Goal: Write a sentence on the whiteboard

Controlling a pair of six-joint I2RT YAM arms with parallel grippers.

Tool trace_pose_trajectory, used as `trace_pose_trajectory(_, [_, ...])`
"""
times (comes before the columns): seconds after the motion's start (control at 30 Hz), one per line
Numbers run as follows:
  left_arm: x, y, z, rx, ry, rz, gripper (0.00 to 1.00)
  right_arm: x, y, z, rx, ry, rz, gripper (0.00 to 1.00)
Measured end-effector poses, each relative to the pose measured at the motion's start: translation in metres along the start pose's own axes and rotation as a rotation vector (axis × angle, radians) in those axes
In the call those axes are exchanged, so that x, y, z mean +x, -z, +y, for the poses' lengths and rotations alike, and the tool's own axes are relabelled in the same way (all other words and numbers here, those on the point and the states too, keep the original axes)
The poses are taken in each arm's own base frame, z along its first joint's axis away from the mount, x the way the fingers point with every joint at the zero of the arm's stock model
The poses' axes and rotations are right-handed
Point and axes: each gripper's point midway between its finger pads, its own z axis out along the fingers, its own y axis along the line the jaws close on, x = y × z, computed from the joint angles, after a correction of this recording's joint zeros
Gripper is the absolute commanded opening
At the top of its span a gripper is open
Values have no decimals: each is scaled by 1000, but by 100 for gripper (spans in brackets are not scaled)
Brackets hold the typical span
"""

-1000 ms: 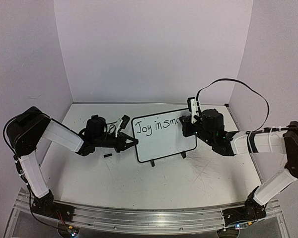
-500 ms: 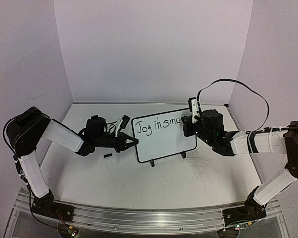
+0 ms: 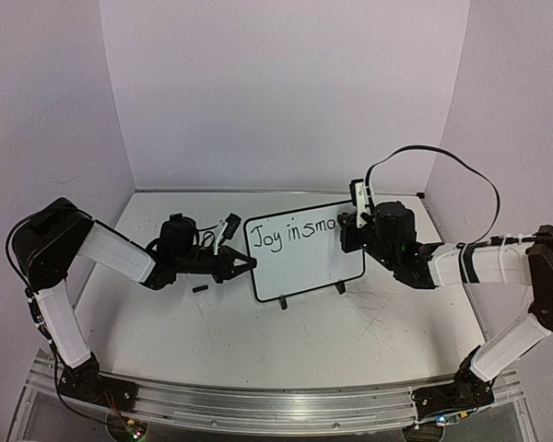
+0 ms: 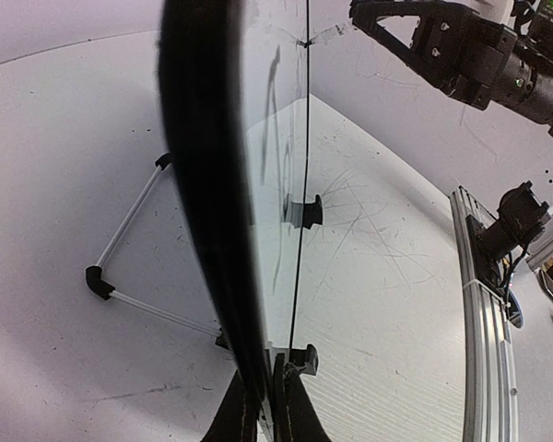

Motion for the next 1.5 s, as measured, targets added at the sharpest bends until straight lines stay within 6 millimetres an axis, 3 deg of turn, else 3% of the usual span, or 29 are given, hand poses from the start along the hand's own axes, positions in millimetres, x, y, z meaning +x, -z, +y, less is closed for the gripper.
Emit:
trace_pose_trajectory(0.47, [0, 0, 0, 2, -1, 0, 0, -18, -1, 2, -1, -6, -43, 0])
trace_pose_trajectory(0.7, [0, 0, 0, 3, -1, 1, 0, -18, -1, 2, -1, -9, -43, 0])
trace_pose_trajectory(1.13, [0, 0, 0, -1, 0, 0, 0, 16, 3, -4, 11, -18, 23, 0])
trace_pose_trajectory(1.27, [0, 0, -1, 5, -4, 1, 0, 6, 9, -6, 13, -19, 2, 0])
trace_pose_trajectory(1.5, [0, 0, -1, 6, -9, 1, 0, -33, 23, -2, -22, -41, -99, 0])
